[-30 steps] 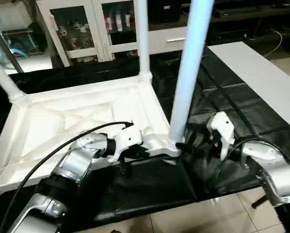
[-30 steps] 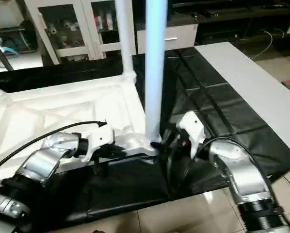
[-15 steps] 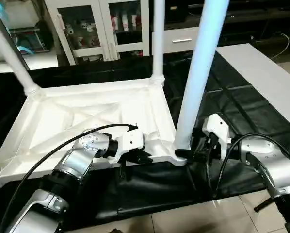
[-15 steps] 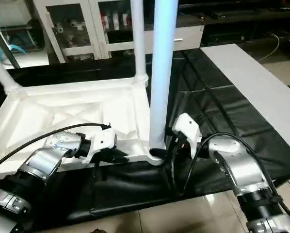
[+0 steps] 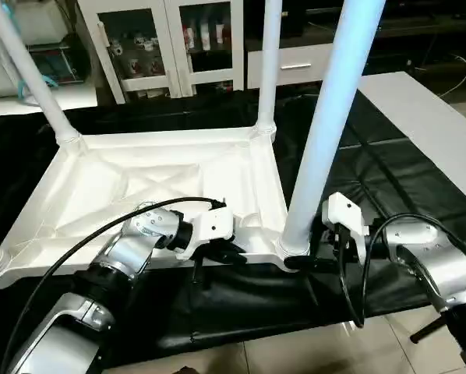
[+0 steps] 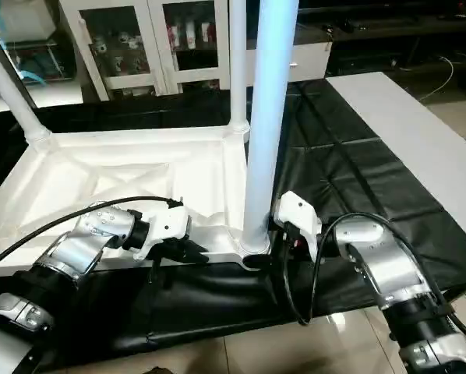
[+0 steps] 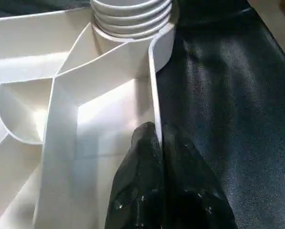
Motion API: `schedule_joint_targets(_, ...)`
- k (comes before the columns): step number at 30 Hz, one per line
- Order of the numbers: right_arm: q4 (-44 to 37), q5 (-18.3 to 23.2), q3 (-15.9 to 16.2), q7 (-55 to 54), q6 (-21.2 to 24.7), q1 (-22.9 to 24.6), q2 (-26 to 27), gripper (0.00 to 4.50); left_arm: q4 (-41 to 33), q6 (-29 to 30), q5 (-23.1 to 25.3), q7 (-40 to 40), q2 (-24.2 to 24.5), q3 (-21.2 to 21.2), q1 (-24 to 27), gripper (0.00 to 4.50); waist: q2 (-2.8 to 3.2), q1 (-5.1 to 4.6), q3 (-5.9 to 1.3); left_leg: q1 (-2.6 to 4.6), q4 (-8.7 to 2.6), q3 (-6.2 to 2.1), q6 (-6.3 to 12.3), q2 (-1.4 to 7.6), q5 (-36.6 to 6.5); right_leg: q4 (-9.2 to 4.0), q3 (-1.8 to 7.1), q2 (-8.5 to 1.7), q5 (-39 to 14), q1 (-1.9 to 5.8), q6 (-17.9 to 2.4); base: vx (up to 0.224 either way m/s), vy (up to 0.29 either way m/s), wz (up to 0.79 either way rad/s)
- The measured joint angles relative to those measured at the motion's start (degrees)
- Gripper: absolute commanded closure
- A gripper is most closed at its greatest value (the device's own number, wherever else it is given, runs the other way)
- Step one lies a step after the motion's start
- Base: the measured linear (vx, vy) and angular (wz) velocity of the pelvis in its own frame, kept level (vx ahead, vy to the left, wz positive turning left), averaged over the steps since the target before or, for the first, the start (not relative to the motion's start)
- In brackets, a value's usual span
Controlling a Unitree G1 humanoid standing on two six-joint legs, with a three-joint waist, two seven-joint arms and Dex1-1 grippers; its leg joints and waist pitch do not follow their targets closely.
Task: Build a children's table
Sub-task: Rotate leg to tighten
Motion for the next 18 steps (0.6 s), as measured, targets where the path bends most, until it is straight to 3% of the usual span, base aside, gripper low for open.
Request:
schedule_joint_targets(3, 1.39, -0.38, 0.30, 0.08, -0.48, -0.71, 0.22, 0.70, 0.51, -0.28, 0.01, -0.16, -0.09, -0.01, -0.29, 4.46, -0.01, 0.02, 0.00, -0.01, 0.02, 0.00, 0.02, 0.00, 0.01, 0.01, 0.00, 0.00, 0.00, 0.01, 0.00, 0.000, 0.000, 0.00)
schedule_joint_targets(13, 3.66, -0.41, 0.96, 1.11, -1.53, -1.93, 1.68, 1.63, 1.03, -0.97, -0.04, -0.44, 0.03, 0.03, -0.37, 4.50, -0.01, -0.06, 0.01, 0.00, 0.03, 0.00, 0.02, 0.02, 0.01, 0.07, 0.00, 0.00, 0.00, -0.02, 0.00, 0.000, 0.000, 0.00)
schedule_joint_targets(18, 3.68, -0.41, 0.96, 1.11, -1.54, -1.93, 1.77, 1.78, 1.04, -1.00, -0.04, -0.49, 0.12, 0.03, -0.37, 4.50, -0.01, -0.08, 0.01, 0.01, 0.03, 0.00, 0.02, 0.03, 0.01, 0.10, -0.01, 0.00, 0.00, -0.03, 0.00, 0.000, 0.000, 0.00)
